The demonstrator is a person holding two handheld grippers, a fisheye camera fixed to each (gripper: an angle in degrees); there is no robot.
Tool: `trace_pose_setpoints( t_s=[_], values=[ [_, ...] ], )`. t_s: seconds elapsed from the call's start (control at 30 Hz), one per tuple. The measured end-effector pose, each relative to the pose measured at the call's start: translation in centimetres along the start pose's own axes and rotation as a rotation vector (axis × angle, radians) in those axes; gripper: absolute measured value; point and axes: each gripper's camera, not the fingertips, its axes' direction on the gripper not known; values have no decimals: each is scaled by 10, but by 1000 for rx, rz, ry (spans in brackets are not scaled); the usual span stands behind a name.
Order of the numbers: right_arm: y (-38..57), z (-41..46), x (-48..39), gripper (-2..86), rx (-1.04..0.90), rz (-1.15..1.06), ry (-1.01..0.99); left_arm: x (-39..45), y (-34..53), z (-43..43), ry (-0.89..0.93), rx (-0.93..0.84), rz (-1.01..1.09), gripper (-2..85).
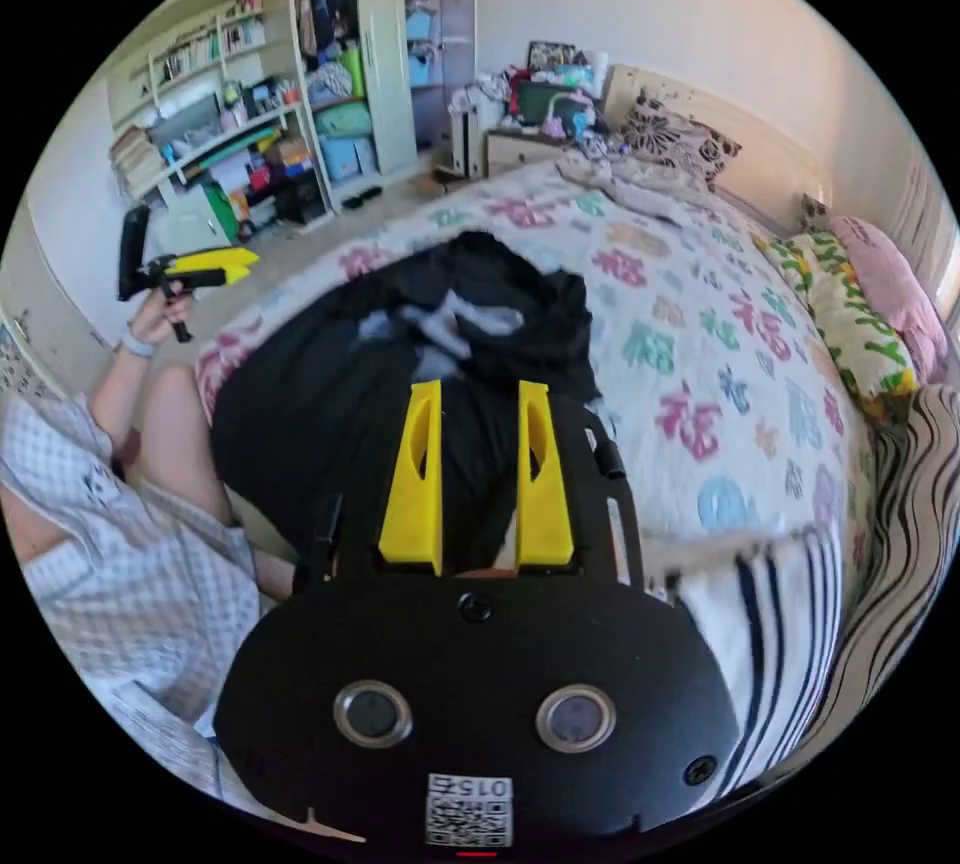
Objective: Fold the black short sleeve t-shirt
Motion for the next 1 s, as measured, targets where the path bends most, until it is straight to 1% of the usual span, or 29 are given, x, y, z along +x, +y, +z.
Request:
trace_pose_setpoints(
  t_s=[0.03,0.07,0.1,0.13,0.17,0.2,0.23,0.27,0.3,0.33,0.37,0.4,0.43,0.47,0.5,0.53,0.6,0.63,0.7,0.73,0.8,0.9,1.0],
  values=[
    [16,3,2,119,-32,24,8,-1,18,0,-6,-32,-30,106],
    [45,10,7,127,-100,79,8,-5,52,1,10,-104,-105,112],
    [70,15,12,131,-160,134,-4,-9,80,5,64,-177,-190,119],
    [80,16,15,131,-177,157,-20,-10,92,7,100,-197,-226,123],
    [95,19,20,127,-186,200,-73,-9,109,-4,136,-118,-280,131],
    [104,21,25,118,-189,230,-133,-9,114,-10,141,-113,-316,129],
    [107,22,27,109,-192,243,-155,-9,114,-10,151,-144,-314,127],
    [108,21,29,93,-200,249,-135,-8,111,-7,179,-205,-309,131],
    [106,18,29,69,-210,239,-81,-7,110,-6,202,-229,-307,133],
    [106,16,29,57,-212,233,-68,-6,110,-6,203,-231,-306,133],
    [105,13,32,24,-209,227,-85,-6,109,-3,200,-234,-301,130],
    [106,10,36,5,-211,232,-117,-8,106,0,158,-241,-302,125],
    [107,8,39,1,-208,238,-131,-10,104,0,128,-243,-312,111],
    [110,0,45,-4,-188,255,-168,-16,102,-5,83,-245,-328,84],
    [115,-10,50,-7,-155,268,-226,-21,101,-12,81,-244,-321,50],
    [118,-16,53,-7,-137,274,-253,-24,102,-17,127,-231,-310,33],
    [132,-43,61,-9,-57,308,-349,-48,105,-45,345,-138,-360,5],
    [136,-51,62,-9,-36,314,-376,-55,106,-56,387,-95,-373,2],
    [154,-83,63,-10,44,331,-465,-82,107,-107,499,68,-404,-5],
    [158,-90,61,-10,58,329,-485,-87,106,-121,512,100,-403,-5],
    [176,-121,55,-10,123,333,-541,-108,102,-175,526,204,-379,-7],
    [193,-149,57,-10,224,388,-580,-129,92,-219,567,290,-343,-8],
    [190,-154,80,-10,311,449,-636,-160,66,-214,560,289,-325,-8]
  ],
)
